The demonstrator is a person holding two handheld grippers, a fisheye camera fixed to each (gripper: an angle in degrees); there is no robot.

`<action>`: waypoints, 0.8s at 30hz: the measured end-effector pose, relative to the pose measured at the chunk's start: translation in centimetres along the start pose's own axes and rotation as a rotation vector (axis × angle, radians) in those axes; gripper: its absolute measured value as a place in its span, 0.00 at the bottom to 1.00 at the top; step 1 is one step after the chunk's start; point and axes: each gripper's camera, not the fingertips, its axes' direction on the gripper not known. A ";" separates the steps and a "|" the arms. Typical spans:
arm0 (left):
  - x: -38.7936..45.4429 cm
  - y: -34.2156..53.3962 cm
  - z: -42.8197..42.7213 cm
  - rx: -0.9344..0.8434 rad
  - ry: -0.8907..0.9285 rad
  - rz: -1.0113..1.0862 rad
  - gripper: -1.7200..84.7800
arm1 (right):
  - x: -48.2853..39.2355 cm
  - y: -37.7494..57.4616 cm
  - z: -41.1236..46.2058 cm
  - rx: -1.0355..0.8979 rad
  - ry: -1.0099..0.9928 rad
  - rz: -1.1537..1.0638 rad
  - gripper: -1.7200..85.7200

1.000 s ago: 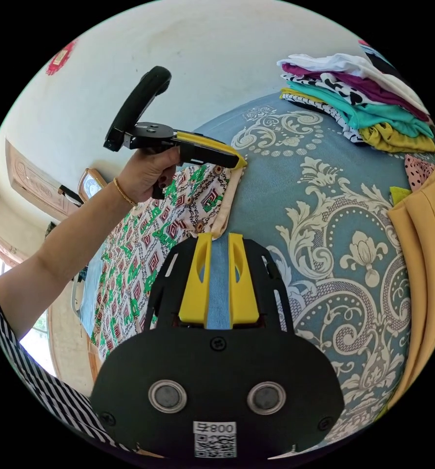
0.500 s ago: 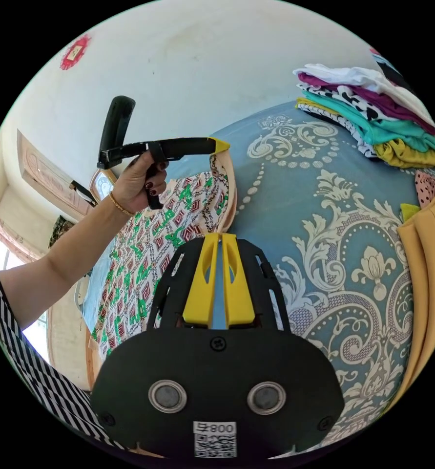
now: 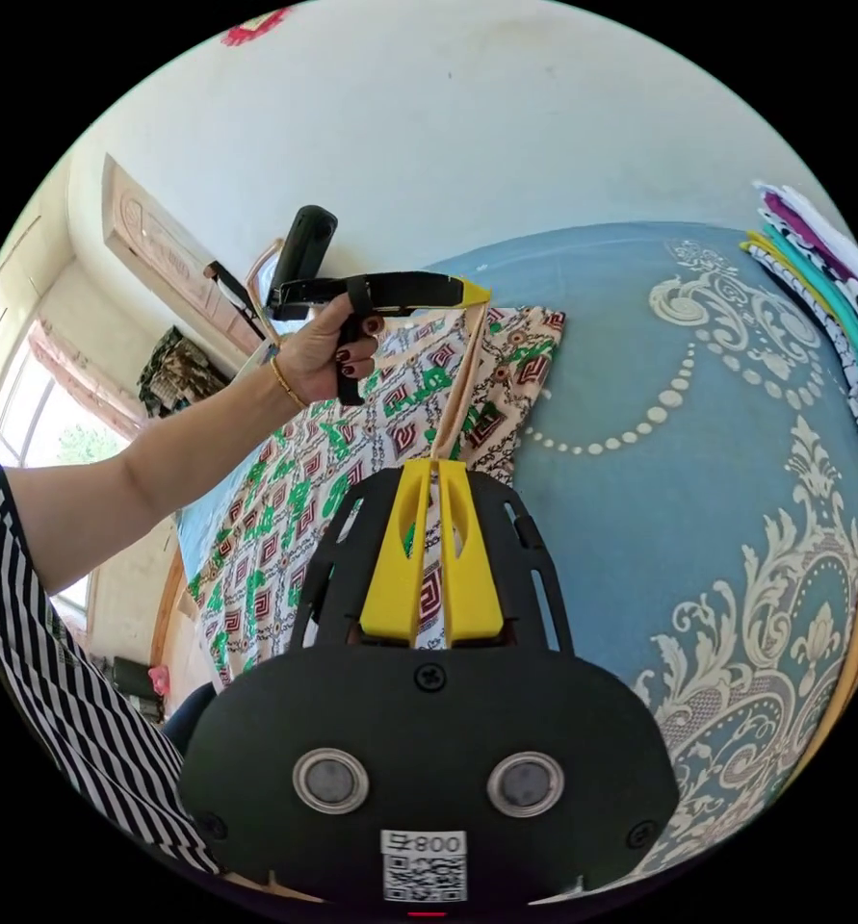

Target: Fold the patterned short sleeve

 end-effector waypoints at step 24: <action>6.5 -2.6 6.9 -0.243 -0.227 0.220 0.03 | 5.3 -0.4 3.8 -0.053 0.106 0.097 0.02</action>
